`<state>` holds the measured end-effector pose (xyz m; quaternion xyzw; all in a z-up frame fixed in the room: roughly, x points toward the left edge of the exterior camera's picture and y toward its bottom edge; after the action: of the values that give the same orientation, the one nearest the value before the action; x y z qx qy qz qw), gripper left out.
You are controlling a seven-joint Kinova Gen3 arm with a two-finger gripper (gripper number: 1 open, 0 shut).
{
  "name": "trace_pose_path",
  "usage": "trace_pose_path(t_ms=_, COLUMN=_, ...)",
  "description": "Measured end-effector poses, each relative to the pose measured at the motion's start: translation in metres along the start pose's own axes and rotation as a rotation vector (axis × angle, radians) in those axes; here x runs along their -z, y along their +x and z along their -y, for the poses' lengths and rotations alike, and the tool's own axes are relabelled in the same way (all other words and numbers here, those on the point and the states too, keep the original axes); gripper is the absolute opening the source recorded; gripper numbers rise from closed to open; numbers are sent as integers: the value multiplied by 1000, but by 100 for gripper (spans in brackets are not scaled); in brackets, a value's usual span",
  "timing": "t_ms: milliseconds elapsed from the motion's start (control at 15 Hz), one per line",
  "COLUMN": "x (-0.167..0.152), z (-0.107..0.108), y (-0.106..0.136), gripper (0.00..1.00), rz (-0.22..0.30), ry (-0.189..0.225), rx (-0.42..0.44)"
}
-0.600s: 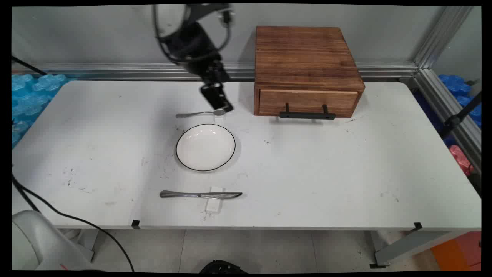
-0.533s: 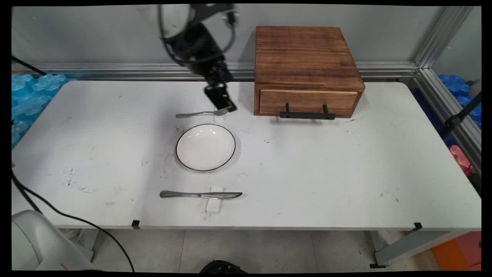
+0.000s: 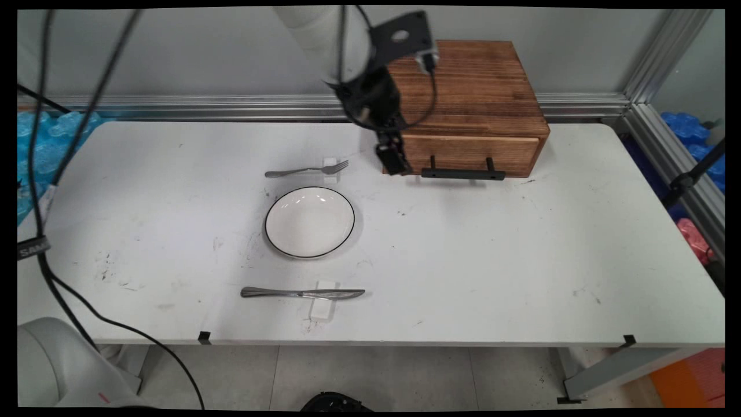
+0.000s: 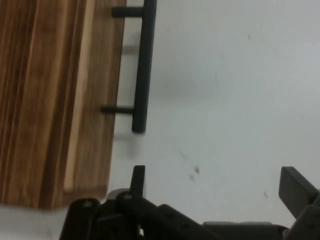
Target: Open the drawer
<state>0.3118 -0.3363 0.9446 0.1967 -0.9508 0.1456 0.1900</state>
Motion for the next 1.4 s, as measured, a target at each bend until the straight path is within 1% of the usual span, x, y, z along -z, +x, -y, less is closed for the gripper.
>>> trace_pose_path(t_ms=333, x=-60, z=8, y=38, gripper=100, rz=13, ry=26, rx=-38)
trace_pose_path(t_ms=533, x=-95, z=13, y=55, gripper=100, rz=32, ry=23, rx=-53)
trace_pose_path(t_ms=867, x=-137, z=20, y=72, gripper=100, rz=56, ry=1, rx=-71)
trace_pose_path(t_ms=1400, x=-178, z=25, y=87, gripper=100, rz=76, ry=-8, rx=-78)
